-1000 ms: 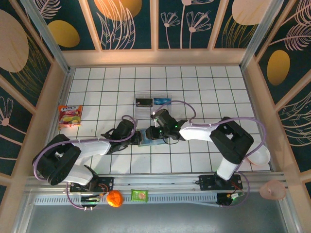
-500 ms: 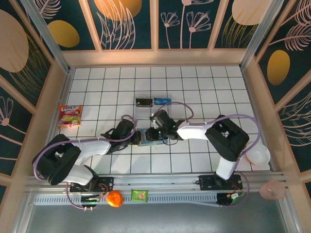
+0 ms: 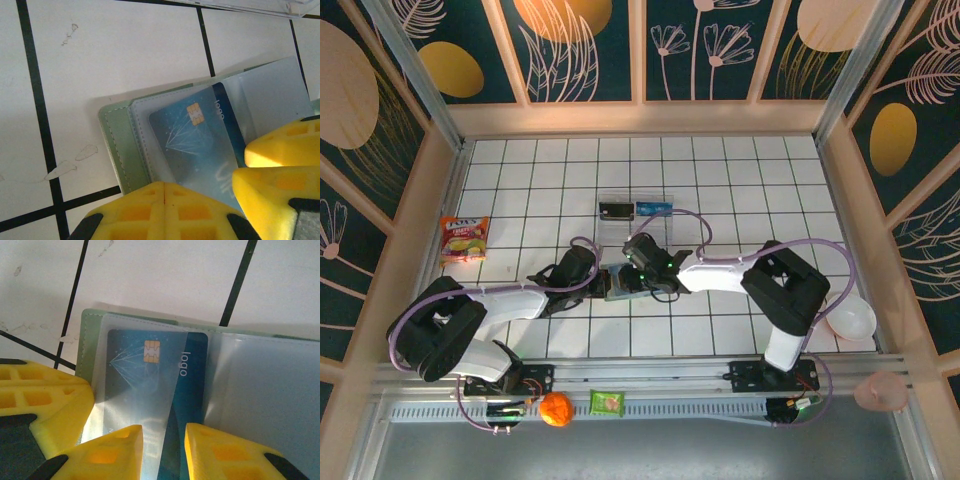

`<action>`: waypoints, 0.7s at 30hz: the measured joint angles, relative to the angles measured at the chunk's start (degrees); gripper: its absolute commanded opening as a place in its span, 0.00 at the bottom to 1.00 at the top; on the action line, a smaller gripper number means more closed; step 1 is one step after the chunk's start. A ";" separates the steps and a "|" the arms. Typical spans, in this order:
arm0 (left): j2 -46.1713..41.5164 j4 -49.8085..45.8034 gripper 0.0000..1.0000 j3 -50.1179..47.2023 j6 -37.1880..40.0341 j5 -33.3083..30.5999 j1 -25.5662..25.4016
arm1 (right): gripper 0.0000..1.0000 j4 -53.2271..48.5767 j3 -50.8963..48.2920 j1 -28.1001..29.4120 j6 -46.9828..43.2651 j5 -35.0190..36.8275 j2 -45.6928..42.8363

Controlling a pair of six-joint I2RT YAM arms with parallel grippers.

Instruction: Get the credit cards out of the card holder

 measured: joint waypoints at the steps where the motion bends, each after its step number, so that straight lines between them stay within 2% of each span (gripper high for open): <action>1: 0.00 0.00 0.05 0.00 0.09 0.00 0.02 | 0.33 0.00 0.00 0.20 -0.11 0.42 -0.17; 12: -0.83 -0.90 0.08 0.00 0.31 0.00 0.20 | 0.31 -0.07 -0.42 0.46 -1.20 3.37 -5.38; 21: -7.48 -5.05 0.11 2.80 0.37 -0.39 0.37 | 0.24 0.00 -0.52 -2.91 -2.93 -2.01 -6.93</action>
